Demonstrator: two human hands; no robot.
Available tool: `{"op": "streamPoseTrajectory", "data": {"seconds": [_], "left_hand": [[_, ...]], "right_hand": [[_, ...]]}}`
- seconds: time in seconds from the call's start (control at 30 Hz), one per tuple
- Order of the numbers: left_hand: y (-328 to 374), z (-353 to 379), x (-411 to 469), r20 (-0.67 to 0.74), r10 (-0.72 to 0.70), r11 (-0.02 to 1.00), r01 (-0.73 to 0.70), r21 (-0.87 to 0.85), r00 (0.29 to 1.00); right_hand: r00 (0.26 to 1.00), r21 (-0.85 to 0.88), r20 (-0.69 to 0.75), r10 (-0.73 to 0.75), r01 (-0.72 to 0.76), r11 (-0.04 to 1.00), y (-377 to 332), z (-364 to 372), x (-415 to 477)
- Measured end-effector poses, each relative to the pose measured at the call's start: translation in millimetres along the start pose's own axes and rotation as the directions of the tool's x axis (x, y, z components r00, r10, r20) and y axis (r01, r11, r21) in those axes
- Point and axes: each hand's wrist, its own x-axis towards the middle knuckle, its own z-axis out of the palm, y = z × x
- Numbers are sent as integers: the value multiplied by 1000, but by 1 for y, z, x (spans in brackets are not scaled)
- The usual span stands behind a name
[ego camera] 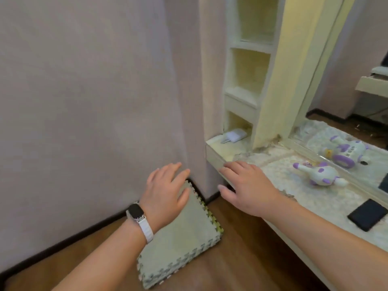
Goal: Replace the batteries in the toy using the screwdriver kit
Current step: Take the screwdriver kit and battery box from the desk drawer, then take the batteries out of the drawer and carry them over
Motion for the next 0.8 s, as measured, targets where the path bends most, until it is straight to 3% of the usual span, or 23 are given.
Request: {"op": "streamPoseTrajectory", "data": {"seconds": [0.17,0.3,0.53,0.8], "left_hand": [[-100,-37,-74,-1,-206,972,205,111,978],[-152,-72,-134,-35,-386,905,386,181,922],[-207,-119,-224,-81,-649,714,642,279,757],[-264,-150,-272,-145,-843,451,827,335,518]], "right_hand": [[986,43,6,-165,165,985,-119,18,68],[934,75,18,-358,356,931,-203,33,105],[765,132,48,-643,633,763,-321,61,152],[547,206,-2,-837,819,535,-435,97,217]]}}
